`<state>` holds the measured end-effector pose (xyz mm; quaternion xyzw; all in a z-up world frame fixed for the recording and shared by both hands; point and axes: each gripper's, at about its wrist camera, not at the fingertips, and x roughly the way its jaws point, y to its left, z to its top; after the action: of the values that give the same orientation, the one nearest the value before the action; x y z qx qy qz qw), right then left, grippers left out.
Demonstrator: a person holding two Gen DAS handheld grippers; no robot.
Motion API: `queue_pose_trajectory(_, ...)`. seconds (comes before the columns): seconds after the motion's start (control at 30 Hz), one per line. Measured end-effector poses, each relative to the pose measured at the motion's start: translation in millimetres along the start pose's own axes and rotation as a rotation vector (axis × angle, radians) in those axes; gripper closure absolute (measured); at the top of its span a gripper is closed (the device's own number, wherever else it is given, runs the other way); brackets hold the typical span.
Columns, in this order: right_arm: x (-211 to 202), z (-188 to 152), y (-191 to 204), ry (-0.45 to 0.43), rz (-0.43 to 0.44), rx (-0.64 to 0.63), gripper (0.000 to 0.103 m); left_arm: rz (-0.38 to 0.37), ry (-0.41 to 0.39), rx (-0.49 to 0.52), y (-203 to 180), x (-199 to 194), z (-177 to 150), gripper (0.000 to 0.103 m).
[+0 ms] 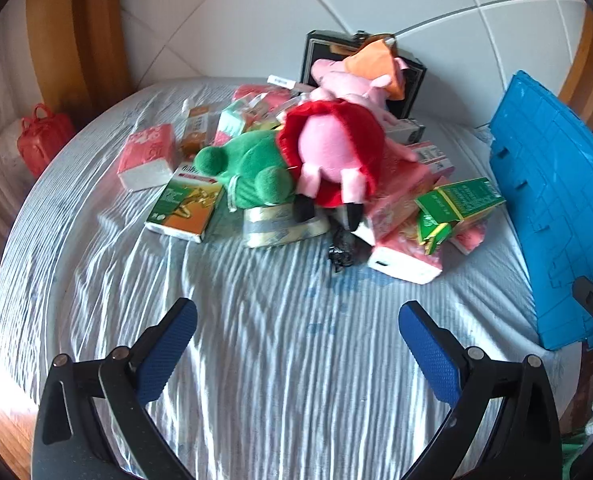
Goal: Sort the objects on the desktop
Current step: 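Reach both tools into the pile toward the medicine boxes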
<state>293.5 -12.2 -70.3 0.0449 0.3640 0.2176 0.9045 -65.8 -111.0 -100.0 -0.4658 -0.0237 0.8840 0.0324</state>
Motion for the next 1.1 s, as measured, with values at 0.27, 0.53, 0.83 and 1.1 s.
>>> queue_pose_trajectory(0.27,57,3,14,0.105,0.007,0.024,0.000,0.119,0.107,-0.085,81,53,-1,0.001)
queue_pose_trajectory(0.53,113,32,8,0.180,0.010,0.122,0.000,0.167,0.137,-0.080,128,104,47,0.001)
queue_pose_trajectory(0.83,163,87,-1,0.238,0.000,0.262,0.000,0.190,0.174,0.083,115,173,108,0.001)
queue_pose_trajectory(1.1,213,98,17,0.329,-0.039,0.267,0.000,0.139,0.215,0.114,108,214,123,0.000)
